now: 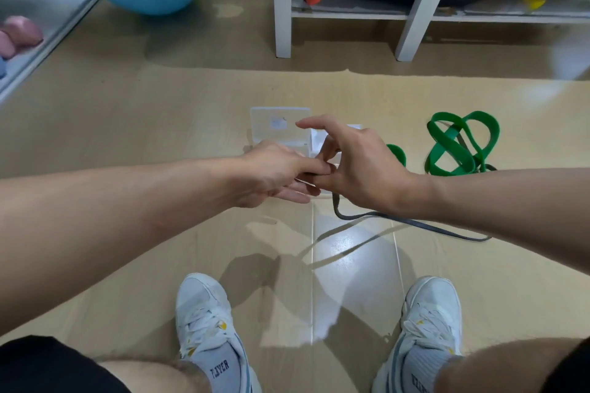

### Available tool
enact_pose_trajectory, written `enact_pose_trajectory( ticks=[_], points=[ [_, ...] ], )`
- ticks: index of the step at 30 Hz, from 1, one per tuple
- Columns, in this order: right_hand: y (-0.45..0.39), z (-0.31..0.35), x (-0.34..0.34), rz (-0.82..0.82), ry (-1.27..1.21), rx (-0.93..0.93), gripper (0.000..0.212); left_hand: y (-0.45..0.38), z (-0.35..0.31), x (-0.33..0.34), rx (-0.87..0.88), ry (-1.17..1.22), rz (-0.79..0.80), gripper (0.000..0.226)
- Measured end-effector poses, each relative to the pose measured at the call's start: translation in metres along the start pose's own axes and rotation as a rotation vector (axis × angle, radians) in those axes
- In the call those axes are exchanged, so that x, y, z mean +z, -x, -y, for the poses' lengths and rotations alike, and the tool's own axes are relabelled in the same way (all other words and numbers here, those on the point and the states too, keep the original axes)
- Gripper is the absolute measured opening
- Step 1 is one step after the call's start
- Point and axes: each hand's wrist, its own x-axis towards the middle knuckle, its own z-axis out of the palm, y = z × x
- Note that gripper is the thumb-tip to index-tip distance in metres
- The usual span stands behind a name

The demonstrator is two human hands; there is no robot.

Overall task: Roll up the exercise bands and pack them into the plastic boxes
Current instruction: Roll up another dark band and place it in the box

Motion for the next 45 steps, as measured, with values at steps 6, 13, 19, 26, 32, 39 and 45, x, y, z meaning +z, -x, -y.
enact_pose_trajectory(
  ticks=[6, 13, 19, 26, 32, 39, 45],
  points=[
    [0.001, 0.003, 0.000, -0.075, -0.192, 0.038, 0.067, 0.000, -0.002, -0.019, 0.047, 0.076, 0.090, 0.021],
    [0.001, 0.008, -0.002, -0.096, -0.318, 0.079, 0.055, 0.000, 0.006, -0.033, 0.012, 0.303, 0.218, 0.030],
    [0.002, 0.005, -0.004, 0.025, -0.120, 0.121, 0.056, 0.001, -0.002, -0.030, 0.016, -0.091, 0.174, 0.051],
    [0.004, 0.009, 0.000, 0.068, 0.018, 0.112, 0.054, 0.001, 0.000, -0.019, -0.005, -0.154, 0.038, 0.028],
    [0.004, 0.009, 0.000, -0.057, -0.165, 0.091, 0.052, -0.001, -0.002, -0.025, 0.005, 0.059, -0.001, 0.031],
    [0.000, 0.010, -0.004, -0.159, -0.261, 0.102, 0.048, 0.003, -0.001, -0.028, -0.018, 0.298, 0.061, 0.025],
    [0.004, 0.009, -0.005, -0.147, -0.230, 0.079, 0.036, 0.006, -0.002, -0.020, -0.042, 0.327, 0.121, 0.027]
  ],
)
